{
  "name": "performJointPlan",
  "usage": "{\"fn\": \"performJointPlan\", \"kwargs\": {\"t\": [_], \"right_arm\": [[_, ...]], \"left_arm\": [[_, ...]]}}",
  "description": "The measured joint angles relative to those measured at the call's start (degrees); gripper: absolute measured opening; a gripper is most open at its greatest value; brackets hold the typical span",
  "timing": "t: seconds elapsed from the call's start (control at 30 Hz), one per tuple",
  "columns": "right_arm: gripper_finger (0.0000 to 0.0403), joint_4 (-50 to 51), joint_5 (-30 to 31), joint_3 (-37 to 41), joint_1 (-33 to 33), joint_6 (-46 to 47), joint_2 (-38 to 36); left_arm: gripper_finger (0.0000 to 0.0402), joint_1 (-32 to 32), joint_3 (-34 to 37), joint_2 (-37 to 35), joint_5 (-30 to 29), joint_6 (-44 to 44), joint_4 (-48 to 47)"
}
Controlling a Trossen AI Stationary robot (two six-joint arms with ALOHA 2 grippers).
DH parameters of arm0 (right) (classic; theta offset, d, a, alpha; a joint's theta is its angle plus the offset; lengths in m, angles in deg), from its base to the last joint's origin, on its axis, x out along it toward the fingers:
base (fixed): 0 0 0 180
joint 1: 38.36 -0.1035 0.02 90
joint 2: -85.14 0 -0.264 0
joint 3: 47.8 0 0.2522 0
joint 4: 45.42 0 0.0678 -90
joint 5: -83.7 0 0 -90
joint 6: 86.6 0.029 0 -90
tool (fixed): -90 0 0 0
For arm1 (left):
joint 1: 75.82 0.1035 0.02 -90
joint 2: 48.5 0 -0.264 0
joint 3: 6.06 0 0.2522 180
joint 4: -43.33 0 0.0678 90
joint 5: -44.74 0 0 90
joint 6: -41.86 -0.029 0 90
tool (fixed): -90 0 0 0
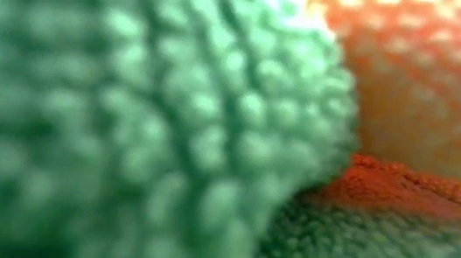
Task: Sort microfiber towel by color & place in baskets
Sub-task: Put the green microfiber towel into the top transparent bin
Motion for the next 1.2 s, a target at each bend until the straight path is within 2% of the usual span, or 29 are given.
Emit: {"fn": "performJointPlan", "kwargs": {"t": [0.2, 0.4, 0.6, 0.73, 0.8, 1.0, 1.1, 1.2], "right_arm": [[0.001, -1.04, 0.31, 0.39, -0.06, -0.71, -0.07], [0.0005, 6.25, 1.87, -4.44, -0.22, -1.27, -2.38], [0.0003, 20.91, 9.8, -15.68, -0.3, -1.45, -5.98], [0.0002, 31.17, 16.39, -25.81, -0.28, -0.77, -6.45], [0.0001, 31.67, 20.26, -29.98, -0.27, -2.08, -6.67], [0.0001, 31.39, 37.95, -40.18, -0.33, -7.66, -7.1], [0.0001, 31.43, 48.43, -43.52, 0.09, -11.54, -7.1], [0.0, 31.47, 55.71, -46.23, 1.69, -16.1, -7.1]], "left_arm": [[0.0306, 0.0, 4.96, -3.44, -0.4, 4.91, 0.11], [0.0306, 0.02, 6.14, -4.5, -0.64, 7.83, 0.36], [0.0306, 0.02, 6.16, -4.42, -0.64, 8.15, 0.46], [0.0306, 0.02, 6.16, -4.39, -0.64, 8.23, 0.48], [0.0306, 0.02, 6.16, -4.4, -0.64, 8.34, 0.48], [0.0306, 0.02, 6.16, -4.38, -0.64, 9.69, 0.51], [0.0306, 0.02, 6.16, -4.38, -0.64, 9.71, 0.5], [0.0306, 0.02, 6.16, -4.38, -0.67, 9.71, 0.48]]}}
